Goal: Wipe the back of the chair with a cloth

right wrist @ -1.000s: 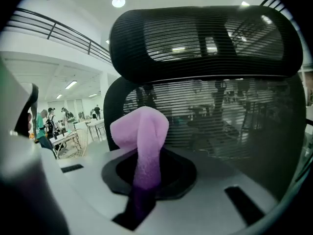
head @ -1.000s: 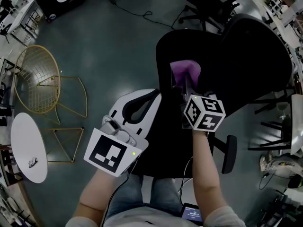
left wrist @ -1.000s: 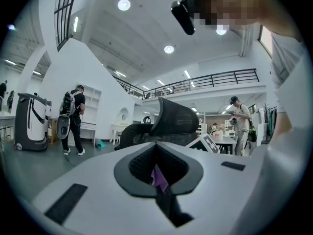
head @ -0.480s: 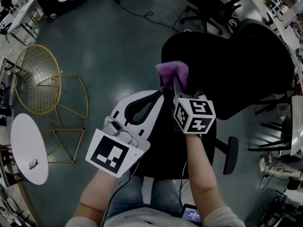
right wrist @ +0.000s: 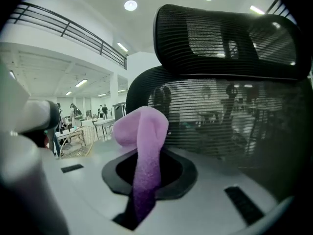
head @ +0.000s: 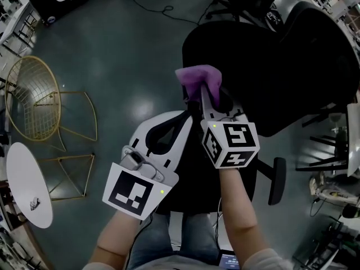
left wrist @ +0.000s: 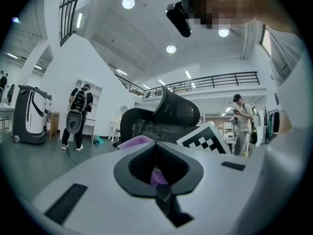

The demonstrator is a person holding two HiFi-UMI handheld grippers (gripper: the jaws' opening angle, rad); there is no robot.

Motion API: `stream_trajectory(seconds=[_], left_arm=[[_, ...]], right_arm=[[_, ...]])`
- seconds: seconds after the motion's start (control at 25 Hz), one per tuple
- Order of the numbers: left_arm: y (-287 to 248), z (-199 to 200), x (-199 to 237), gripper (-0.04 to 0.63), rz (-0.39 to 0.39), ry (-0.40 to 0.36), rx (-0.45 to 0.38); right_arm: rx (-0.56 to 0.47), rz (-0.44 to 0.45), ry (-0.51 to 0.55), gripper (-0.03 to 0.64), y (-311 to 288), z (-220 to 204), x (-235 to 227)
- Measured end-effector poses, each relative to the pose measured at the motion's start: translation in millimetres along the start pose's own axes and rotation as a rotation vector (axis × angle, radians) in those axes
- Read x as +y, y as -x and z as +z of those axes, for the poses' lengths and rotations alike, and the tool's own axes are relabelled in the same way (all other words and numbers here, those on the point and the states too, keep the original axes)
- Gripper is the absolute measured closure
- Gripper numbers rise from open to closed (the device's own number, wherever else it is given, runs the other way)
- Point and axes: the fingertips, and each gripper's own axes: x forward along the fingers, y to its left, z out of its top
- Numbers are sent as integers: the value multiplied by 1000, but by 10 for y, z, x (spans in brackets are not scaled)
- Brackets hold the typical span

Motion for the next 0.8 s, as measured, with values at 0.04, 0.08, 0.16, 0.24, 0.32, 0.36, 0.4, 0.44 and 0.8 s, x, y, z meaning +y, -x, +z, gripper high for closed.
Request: stream_trajectory(seconds=[0.04, 0.08, 0.16, 0.24, 0.32, 0.36, 0.4, 0.44, 0.8], left_arm=[[-7, -45, 8, 583, 4, -2, 1], [-17, -95, 13, 583, 9, -4, 3], [-48, -188, 21, 583, 18, -3, 5], [-76, -262, 37, 583, 27, 2, 3], [-83, -324, 49, 583, 32, 9, 7], [-85, -344, 53, 583, 34, 11, 9], [-90, -356, 56, 583, 35, 11, 9], [-96, -362, 60, 583, 36, 9, 9], [-144, -434, -36, 583, 26, 1, 13]], right_arm=[[-5, 1, 0, 565, 2, -9, -2], [-5, 2, 1, 565, 7, -41, -14], [3, 2, 1, 565, 14, -153, -50], [17, 3, 6, 565, 14, -287, -67], [29, 2, 16, 565, 24, -391, -57], [31, 0, 19, 565, 29, -415, -51], [31, 0, 19, 565, 30, -421, -47], [30, 0, 18, 565, 26, -418, -46], [14, -19, 22, 565, 80, -410, -158]])
